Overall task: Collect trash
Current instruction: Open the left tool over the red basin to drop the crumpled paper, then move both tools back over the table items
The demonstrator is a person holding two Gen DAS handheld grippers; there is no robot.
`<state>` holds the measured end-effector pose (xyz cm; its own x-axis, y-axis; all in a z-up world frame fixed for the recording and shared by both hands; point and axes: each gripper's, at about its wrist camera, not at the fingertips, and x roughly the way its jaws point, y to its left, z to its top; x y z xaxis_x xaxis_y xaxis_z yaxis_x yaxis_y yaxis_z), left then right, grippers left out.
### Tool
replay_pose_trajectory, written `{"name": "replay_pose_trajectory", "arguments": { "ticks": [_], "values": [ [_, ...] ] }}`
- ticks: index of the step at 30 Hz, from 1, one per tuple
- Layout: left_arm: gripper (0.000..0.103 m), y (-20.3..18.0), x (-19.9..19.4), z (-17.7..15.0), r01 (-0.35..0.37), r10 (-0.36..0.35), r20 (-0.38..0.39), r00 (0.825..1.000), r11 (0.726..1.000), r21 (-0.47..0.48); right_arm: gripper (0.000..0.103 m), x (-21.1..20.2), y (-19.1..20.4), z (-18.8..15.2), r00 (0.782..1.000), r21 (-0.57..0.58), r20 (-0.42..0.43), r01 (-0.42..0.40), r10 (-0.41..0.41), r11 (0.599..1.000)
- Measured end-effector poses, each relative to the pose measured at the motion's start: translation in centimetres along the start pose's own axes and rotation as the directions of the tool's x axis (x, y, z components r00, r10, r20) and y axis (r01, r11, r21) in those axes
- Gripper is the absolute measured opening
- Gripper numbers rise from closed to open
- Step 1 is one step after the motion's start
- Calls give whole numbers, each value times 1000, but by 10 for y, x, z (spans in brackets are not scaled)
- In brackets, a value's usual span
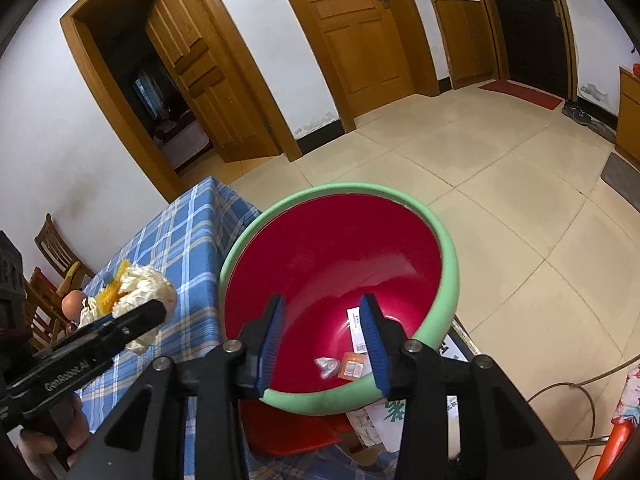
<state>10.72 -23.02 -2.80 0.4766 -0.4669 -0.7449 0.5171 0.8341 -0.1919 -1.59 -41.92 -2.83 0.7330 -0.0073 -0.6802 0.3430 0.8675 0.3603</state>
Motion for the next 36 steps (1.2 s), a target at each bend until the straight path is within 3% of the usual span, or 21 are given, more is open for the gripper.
{"name": "replay_pose_trajectory", "arguments": {
  "ticks": [7,12,18,36],
  "values": [
    [50,-19,16,8,26,-25,-18,1000,998,62,42,-8,-13,5,1000,39,23,15,-16,999],
    [63,-28,19,12,45,-44,-15,999,996,75,43,-10,-18,4,999,58,29,24,-26,998],
    [64,-26,13,10,40,-40,-8,999,997,65,46,-12,-17,3,999,60,32,22,-24,998],
    [64,55,-36,3,-83,87,61,994,994,-71,56,-7,30,-1,999,-16,12,-45,45,999]
  ]
}}
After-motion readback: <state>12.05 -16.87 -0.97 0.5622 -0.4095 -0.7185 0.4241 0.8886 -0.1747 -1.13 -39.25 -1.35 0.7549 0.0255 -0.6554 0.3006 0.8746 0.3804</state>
